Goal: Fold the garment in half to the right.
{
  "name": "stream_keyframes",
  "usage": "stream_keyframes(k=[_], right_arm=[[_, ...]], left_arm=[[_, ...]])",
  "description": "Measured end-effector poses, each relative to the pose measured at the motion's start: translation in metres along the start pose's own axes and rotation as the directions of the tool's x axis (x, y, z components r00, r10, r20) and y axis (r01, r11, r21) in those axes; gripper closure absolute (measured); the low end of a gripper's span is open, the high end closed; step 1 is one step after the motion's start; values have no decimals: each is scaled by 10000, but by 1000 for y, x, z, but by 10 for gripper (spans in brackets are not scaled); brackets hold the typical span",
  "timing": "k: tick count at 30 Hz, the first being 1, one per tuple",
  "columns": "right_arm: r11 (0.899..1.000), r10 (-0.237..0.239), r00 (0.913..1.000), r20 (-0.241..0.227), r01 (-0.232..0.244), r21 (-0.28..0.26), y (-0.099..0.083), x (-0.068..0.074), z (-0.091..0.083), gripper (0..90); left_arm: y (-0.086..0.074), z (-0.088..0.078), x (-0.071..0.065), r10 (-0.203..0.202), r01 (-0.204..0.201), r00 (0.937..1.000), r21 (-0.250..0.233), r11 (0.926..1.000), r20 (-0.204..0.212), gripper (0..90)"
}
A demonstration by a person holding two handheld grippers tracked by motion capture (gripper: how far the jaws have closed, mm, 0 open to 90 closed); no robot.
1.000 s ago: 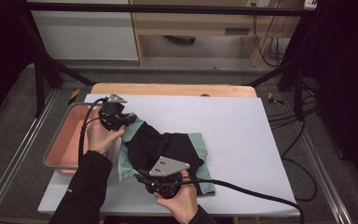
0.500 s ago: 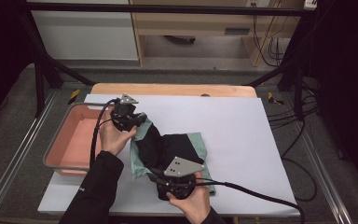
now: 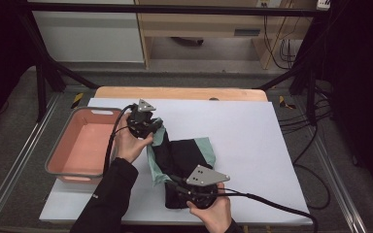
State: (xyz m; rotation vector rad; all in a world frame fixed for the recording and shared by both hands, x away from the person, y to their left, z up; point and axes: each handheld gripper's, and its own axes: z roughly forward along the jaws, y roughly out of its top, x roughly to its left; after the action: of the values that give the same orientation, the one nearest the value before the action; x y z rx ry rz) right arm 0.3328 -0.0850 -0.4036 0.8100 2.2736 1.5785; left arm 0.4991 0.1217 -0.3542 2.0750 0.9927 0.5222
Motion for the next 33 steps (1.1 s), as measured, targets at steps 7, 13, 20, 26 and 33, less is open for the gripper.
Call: stream_keyframes(k=[7,13,20,26,33], right_arm=[[10000,16,9997,227,-15,-43,-5,-6,-8,817],[10000,56,9988,489,-52,-77,-11,-13,-15,815],[9999,105,9964,843,-102,-44,-21,-21,-25,815],[9996,268,9933,1124,-269,-11,-28,-31,-31,813],[9991,411,9898,1367,-417,15,-33,-38,-37,811]], left_arm=[[7,9,-11,251,-250,9997,103,9996,-77,810],[12,17,-18,360,-359,9993,190,9992,-83,806],[17,32,-29,520,-520,9986,94,9986,-19,804],[20,46,-37,660,-661,9978,191,9976,53,804],[22,59,-46,905,-907,9958,169,9957,114,801]])
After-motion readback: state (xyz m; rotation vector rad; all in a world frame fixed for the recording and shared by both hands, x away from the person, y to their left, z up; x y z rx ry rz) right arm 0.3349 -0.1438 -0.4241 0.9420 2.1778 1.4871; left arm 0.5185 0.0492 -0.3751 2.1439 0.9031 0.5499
